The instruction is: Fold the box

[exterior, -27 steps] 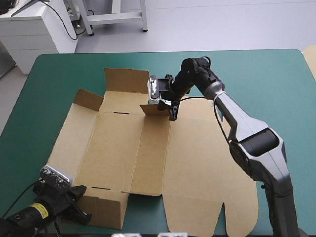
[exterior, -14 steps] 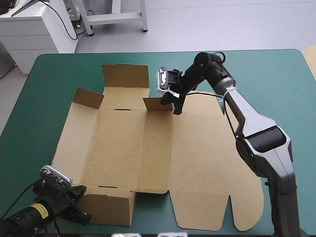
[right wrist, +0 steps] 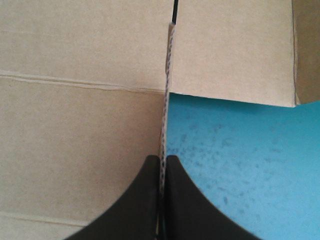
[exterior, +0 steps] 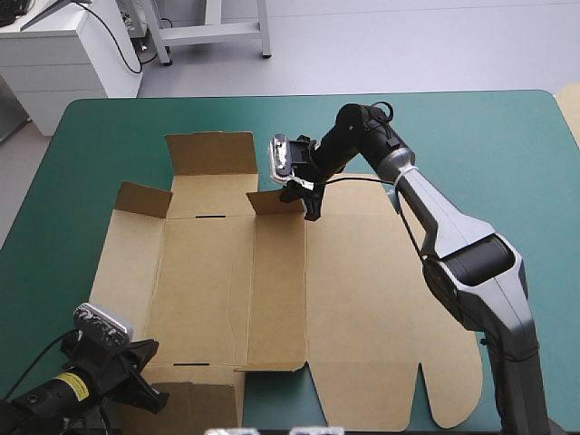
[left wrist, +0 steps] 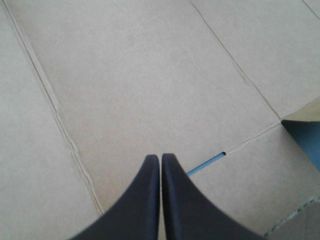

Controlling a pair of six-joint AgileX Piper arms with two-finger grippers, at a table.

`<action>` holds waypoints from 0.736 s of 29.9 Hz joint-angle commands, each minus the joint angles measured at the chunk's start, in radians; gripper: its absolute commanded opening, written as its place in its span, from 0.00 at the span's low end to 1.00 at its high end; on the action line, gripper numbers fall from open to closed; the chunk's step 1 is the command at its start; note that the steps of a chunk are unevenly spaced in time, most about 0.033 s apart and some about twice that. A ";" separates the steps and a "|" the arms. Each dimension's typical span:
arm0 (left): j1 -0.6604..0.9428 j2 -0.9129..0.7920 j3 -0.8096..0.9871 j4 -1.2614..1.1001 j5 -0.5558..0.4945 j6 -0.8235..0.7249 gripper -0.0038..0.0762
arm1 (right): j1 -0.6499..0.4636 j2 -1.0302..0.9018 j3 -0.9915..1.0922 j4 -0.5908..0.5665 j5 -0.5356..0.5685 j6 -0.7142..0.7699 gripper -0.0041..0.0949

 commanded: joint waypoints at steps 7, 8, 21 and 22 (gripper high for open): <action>-0.005 0.010 -0.029 -0.012 -0.062 -0.010 0.04 | -0.003 -0.085 -0.030 -0.005 -0.021 0.007 0.14; -0.005 0.010 -0.029 -0.012 -0.062 -0.010 0.04 | -0.005 -0.085 -0.030 -0.005 -0.023 0.007 0.19; -0.005 0.010 -0.029 -0.012 -0.062 -0.010 0.04 | -0.005 -0.086 -0.113 -0.061 -0.057 0.223 0.63; -0.005 0.010 -0.029 -0.012 -0.062 -0.010 0.04 | -0.005 -0.086 -0.131 -0.061 -0.055 0.251 0.63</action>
